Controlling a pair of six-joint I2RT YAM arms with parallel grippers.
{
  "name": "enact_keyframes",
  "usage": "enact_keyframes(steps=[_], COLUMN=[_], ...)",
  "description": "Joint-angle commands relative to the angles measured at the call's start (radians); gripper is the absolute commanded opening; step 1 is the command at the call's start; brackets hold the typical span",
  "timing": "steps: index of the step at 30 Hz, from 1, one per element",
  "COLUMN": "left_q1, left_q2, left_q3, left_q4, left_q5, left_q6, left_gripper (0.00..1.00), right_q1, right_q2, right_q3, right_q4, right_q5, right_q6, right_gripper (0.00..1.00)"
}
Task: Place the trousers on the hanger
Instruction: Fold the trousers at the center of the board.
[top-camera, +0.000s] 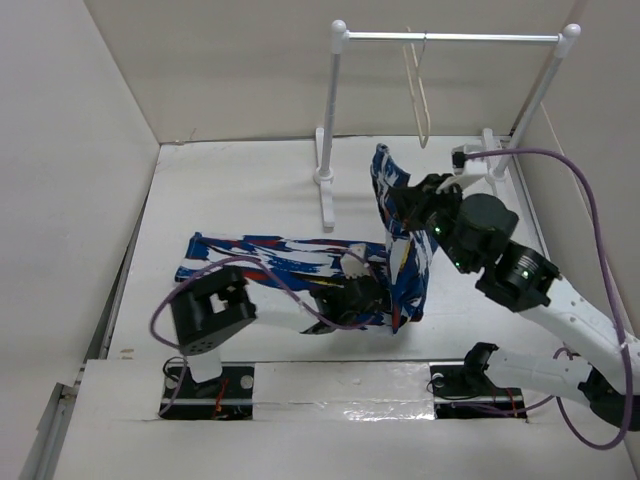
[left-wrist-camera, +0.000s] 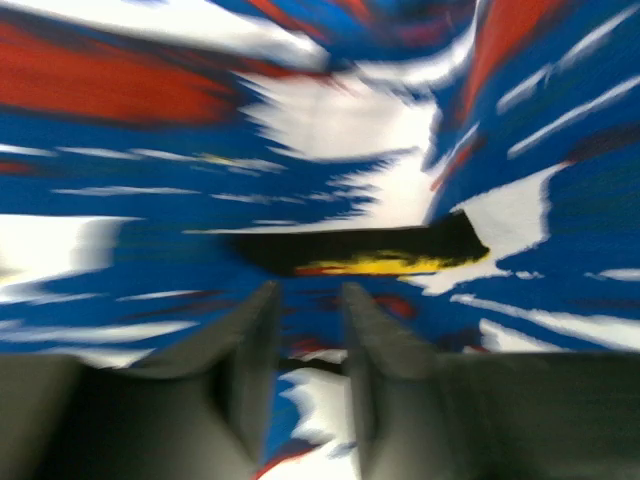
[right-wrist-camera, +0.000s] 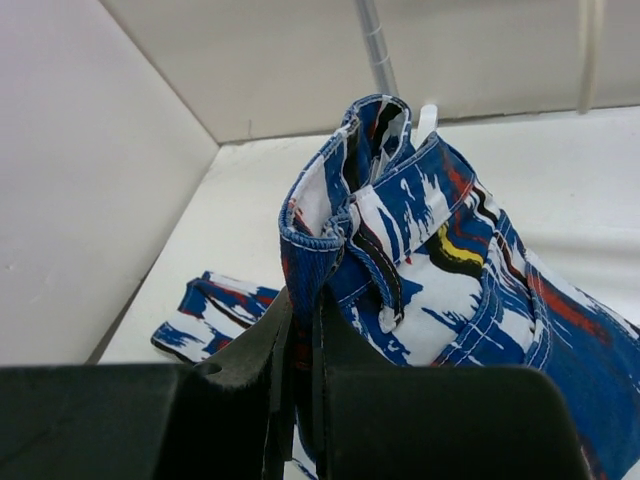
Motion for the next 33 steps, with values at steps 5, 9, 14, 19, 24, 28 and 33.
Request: enact_keyframes(steps=[5,9,14,19,24,28,33], left_q1=[0.262,0.455,0.622,0.623,0.623,0.623,0.623], left_q2=[-0.664,-1.086,-1.371,-1.429,-1.487,-1.546,-1.543], left_q3=[-0.290,-0.332,-0.182,-0.024,0.021,-0.025,-0.139], left_q4=[-0.221,-0.408,-0.615,-0.744,-0.822,-0.860,-0.804], left_q5=[-0.130,-0.101,-0.099,-0.151,-0.254,-0.306,-0.297], left_q6=[0.003,0.119,0.228,0.256,0.255,0.203,0.172], left_gripper=[0.40,0.46,0.52,0.52,0.56,0.63,0.68], right_q1=[0.022,0.059,0.126,0.218,0.271,0.285,0.271], right_q2=[0.195,0.359,0.614,1.003,1.344,1.178,0.787], right_q3=[0.133,0.242,0.419,0.712,1.079,0.800,0.114], right_q4=[0.238,0.290,0.311,0.360,0.167,0.303,0.549], right_q5=[-0.079,-0.098,-0.113,-0.157,-0.303,-0.260,-0.187], right_q6=[-0.006,-0.004,-0.004,-0.001,0.036,0.025,0.062], right_gripper=[0.00,0.00,0.00,0.00,0.60,0.82,0.61])
